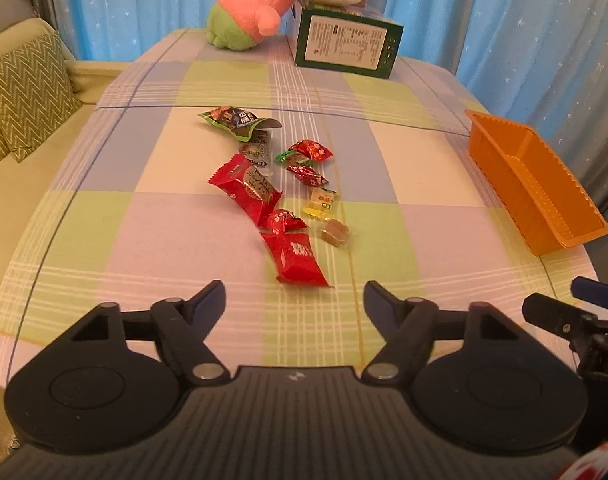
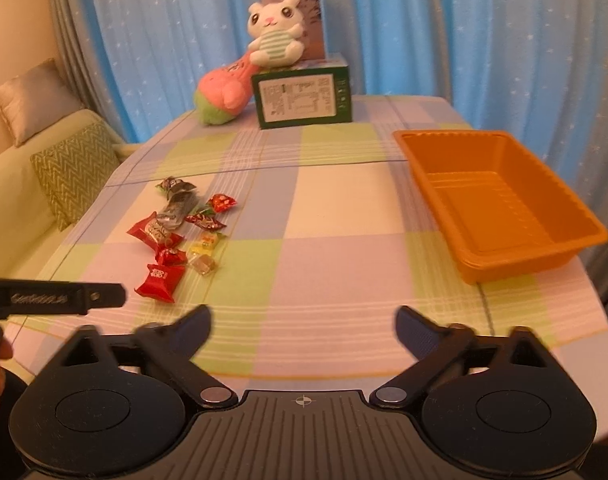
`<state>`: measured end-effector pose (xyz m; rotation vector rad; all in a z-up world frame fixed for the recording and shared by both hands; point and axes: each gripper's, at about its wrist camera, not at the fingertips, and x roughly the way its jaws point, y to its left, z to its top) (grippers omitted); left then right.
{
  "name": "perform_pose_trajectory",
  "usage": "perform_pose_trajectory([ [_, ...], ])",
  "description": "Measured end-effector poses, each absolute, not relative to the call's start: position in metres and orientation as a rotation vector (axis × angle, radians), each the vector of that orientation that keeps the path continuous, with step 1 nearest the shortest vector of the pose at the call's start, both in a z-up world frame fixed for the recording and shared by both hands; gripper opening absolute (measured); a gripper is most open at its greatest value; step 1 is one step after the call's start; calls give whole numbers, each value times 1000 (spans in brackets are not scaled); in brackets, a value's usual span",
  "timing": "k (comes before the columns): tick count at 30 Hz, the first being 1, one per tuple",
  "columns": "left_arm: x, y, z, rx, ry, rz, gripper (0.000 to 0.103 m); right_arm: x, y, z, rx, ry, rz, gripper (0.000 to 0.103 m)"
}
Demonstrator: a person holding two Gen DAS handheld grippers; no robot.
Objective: Organize snacks
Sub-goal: 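Grasp the red packet with the left tool while the right tool grasps a clear sweet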
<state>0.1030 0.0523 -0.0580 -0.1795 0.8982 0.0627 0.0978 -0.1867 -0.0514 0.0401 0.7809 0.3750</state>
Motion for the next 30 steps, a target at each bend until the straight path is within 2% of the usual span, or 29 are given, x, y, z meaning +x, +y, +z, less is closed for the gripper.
perform_pose_trajectory([
  [4,136,61,-76,-195,935,48,57,124,-181,-65,53,796,396,82],
  [8,159,64,-94,-187,975,46,42,147,-174,-79,54,807,408,81],
  [10,166,65,-102,-191,990,35,41,156,-169,-85,51,813,420,81],
  [16,175,63,-114,-151,1019,16,27,176,-154,-101,37,823,470,81],
  [19,173,69,-112,-144,1016,16,23,182,-145,-106,28,818,510,75],
  [22,165,76,-107,-131,1010,30,23,188,-131,-110,10,812,567,67],
  [30,146,97,-92,-190,973,58,23,200,-76,-125,-121,780,724,52],
])
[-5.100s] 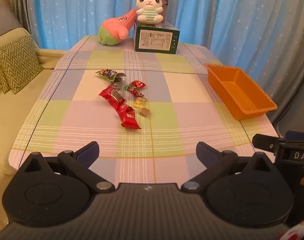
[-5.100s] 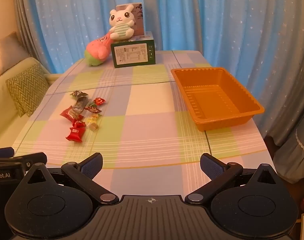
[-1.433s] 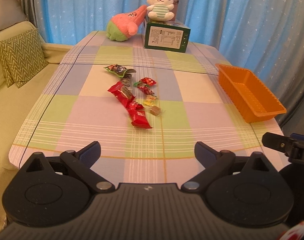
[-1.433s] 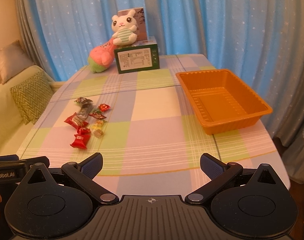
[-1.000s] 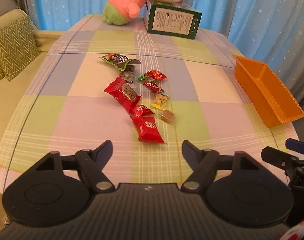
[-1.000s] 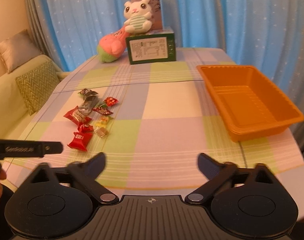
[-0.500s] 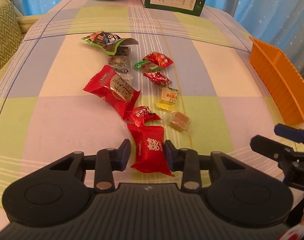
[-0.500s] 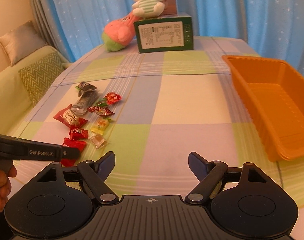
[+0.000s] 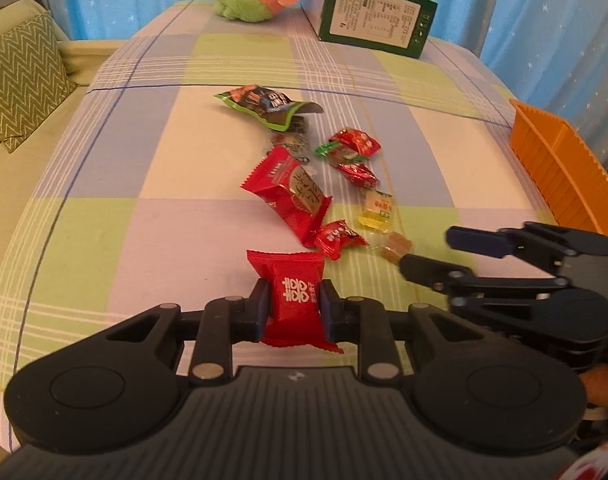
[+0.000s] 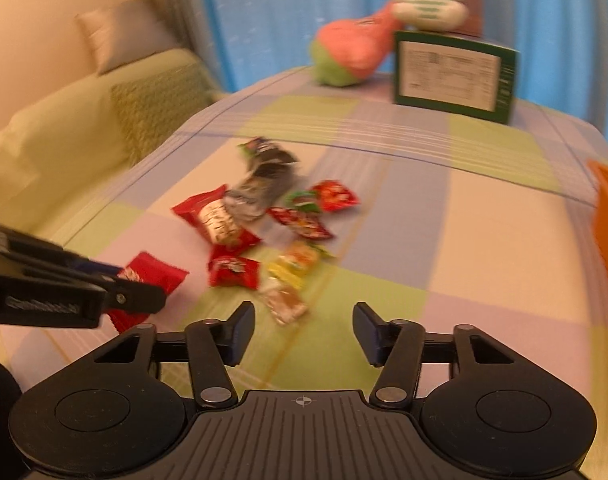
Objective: Organize snacks
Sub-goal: 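Grasp the red packet with the left tool while the right tool grasps a clear sweet, then carry both candies to the orange tray and open both tools to drop them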
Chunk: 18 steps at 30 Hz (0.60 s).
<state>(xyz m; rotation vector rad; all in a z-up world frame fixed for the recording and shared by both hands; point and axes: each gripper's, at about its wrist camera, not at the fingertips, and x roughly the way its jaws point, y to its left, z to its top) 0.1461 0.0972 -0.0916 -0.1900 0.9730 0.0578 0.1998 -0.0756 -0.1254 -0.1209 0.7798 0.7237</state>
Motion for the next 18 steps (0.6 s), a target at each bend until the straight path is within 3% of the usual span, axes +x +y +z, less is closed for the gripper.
perform_pose_trajectory([
  [8,141,104,-81,-220,936,53,23,210,-48,-136,-226,771,777,36],
  [10,140,105,-81,-226,935,55,23,210,-46,-138,-235,781,779,21],
  [18,132,90,-75,-221,939,31,23,189,-68,-124,-161,783,722,21],
])
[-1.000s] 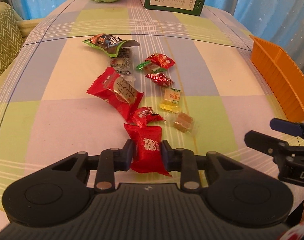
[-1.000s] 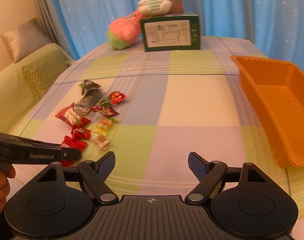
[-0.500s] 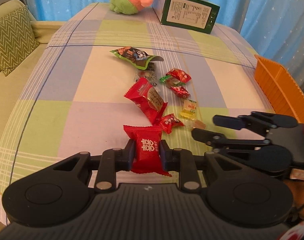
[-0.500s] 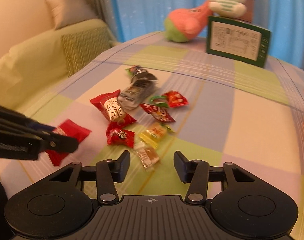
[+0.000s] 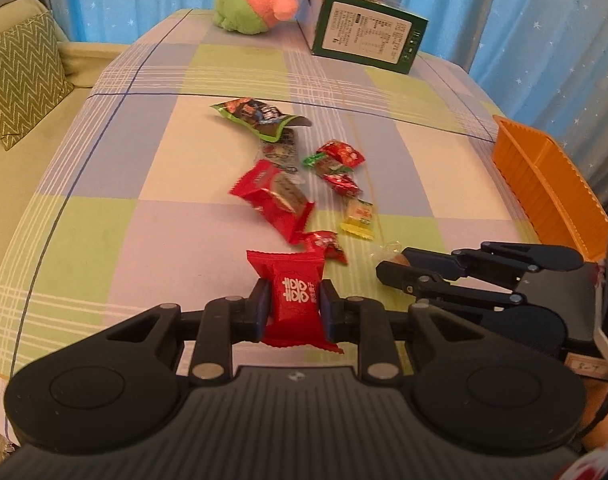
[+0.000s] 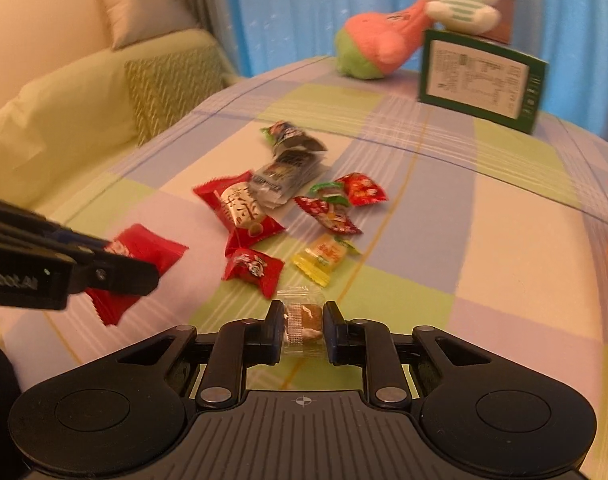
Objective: Organize snacks
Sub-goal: 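Carry both candies to the orange tray and open both tools to drop them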
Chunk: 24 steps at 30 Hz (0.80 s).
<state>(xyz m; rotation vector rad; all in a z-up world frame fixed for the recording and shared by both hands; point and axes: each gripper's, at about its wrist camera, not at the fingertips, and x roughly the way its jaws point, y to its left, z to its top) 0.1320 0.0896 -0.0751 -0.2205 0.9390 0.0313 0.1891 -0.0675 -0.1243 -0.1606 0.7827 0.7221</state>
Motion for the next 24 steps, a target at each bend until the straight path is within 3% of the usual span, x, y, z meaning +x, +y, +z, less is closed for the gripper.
perform_pose_trajectory([
  [15,178,-41,-28,-152,853,-239,23,193,-224,-32,35,685,367,21],
  [24,232,-138,-18,-119,814,-401,23,219,-332,-21,84,680,183,21],
])
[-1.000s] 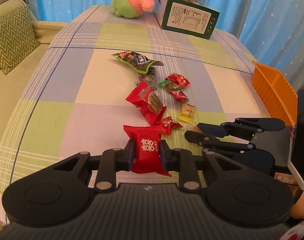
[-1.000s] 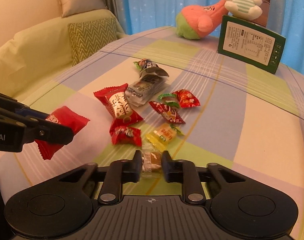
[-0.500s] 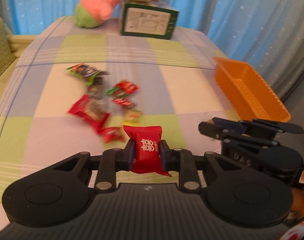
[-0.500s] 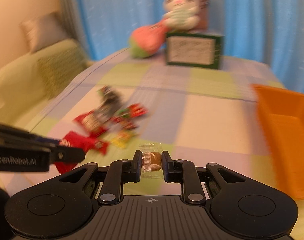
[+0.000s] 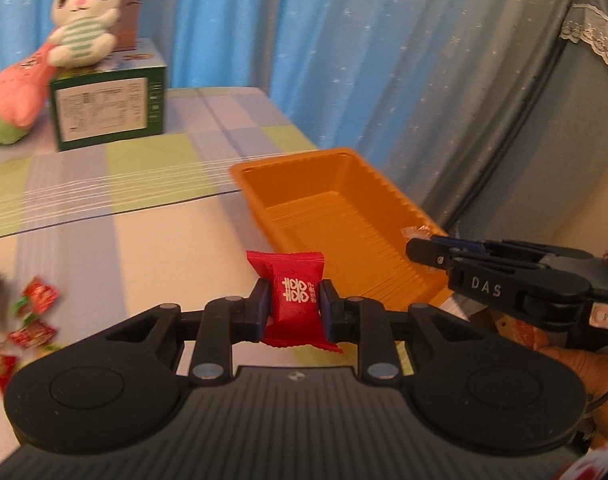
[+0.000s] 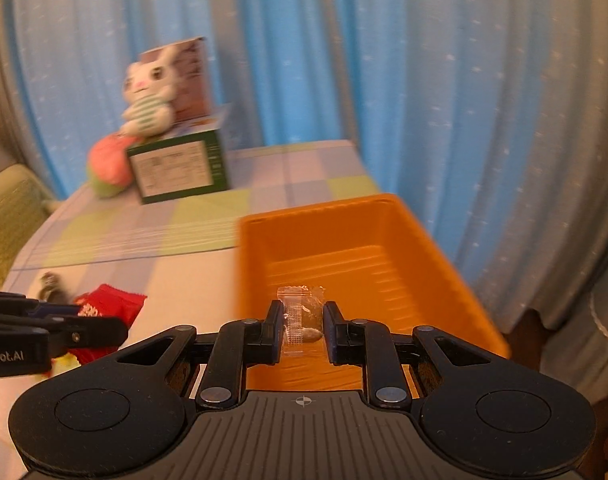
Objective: Organize snacks
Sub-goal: 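Carry both candies to the orange tray and open both tools to drop them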
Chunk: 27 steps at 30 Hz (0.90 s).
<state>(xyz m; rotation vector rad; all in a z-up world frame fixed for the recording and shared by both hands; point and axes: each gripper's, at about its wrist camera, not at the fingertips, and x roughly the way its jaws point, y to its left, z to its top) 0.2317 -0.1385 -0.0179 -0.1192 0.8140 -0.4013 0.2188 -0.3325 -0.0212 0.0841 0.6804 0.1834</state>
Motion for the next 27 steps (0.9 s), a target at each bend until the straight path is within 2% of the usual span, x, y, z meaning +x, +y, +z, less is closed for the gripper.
perform_pose_trajectory([
  [14,274,-204,-49,-102,855,-466,23,235,-386,-46,145,725,130,21],
  [16,277,-209,-51,-91,849,-465,27,235,-388,-47,151,727,129,21],
  [27,255,-179,-44,-79,834,-393,33,241,-390,-48,187,735,138,21],
])
